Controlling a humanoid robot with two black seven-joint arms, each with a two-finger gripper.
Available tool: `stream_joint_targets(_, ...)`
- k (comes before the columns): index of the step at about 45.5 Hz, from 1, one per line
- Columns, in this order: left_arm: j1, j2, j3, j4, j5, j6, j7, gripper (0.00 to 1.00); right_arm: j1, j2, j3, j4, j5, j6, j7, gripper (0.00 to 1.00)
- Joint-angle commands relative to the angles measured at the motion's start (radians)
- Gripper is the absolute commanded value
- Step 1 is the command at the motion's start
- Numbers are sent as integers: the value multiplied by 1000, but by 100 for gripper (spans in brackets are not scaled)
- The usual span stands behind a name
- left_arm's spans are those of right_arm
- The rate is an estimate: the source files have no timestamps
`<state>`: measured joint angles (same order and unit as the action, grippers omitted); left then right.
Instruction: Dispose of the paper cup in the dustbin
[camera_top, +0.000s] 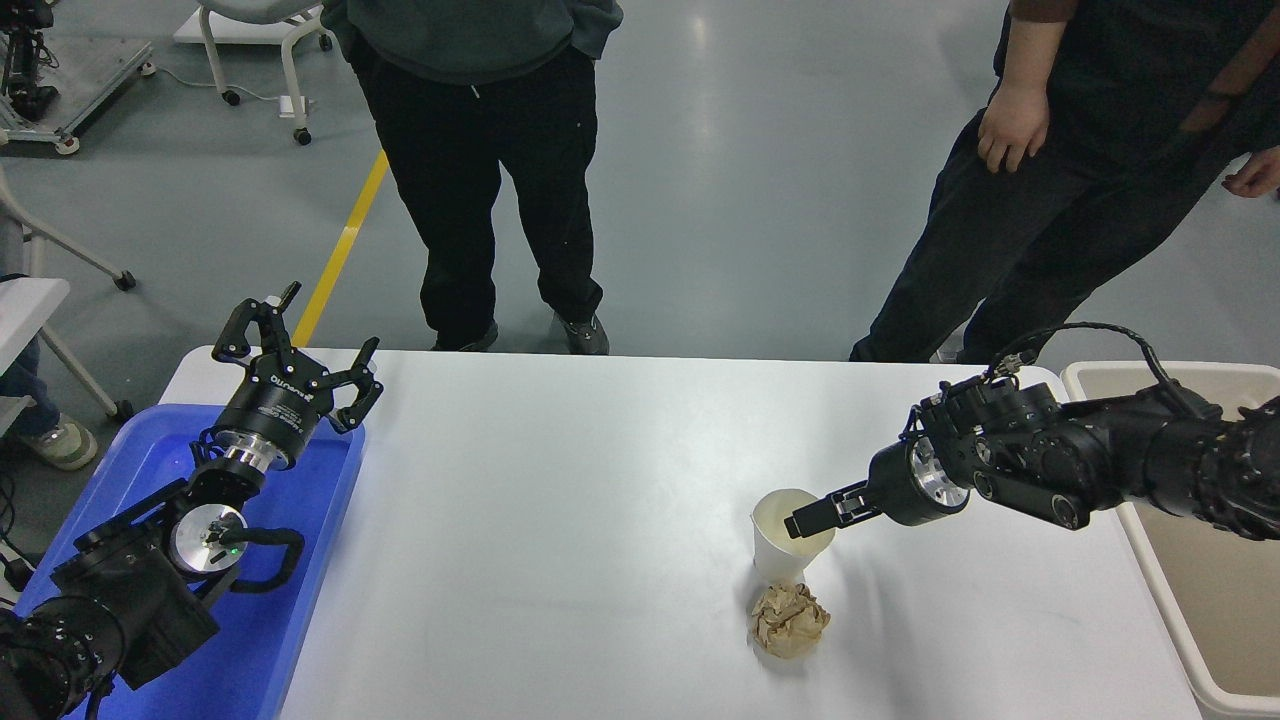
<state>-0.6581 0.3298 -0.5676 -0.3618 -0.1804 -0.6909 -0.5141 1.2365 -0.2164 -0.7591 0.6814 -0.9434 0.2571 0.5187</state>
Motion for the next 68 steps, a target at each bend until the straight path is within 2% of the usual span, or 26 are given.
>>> stream_joint_targets(1, 0, 0, 0, 0, 1, -1, 0, 100, 0, 2, -9, -11, -12, -1, 3, 43)
stream_joint_targets(2, 0, 0, 0, 0, 1, 1, 0, 100, 0, 2, -9, -11, -14, -1, 3, 38)
stream_joint_targets(3, 0, 0, 0, 0, -1, 1, 0, 100, 1, 0, -11, -10, -17, -1, 4, 26)
stream_joint_targets(8, 0, 0, 0, 0, 1, -1, 0, 100, 4, 0, -28, -10, -18, -1, 6, 0)
stream_joint_targets(30, 0, 0, 0, 0, -1, 1, -1, 100, 15, -6, -29, -11, -17, -1, 11, 0)
stream_joint_targets(42, 0, 0, 0, 1, 1, 1, -1, 100, 41, -24, -19, -8, -11, -1, 50, 0)
stream_joint_targets(56, 0, 0, 0, 0, -1, -1, 0, 100, 144, -170, 40, 50, 0, 14, 122, 0)
stream_joint_targets(68, 0, 0, 0, 0, -1, 1, 0, 100, 245, -330, 104, 187, 0, 62, 129, 0)
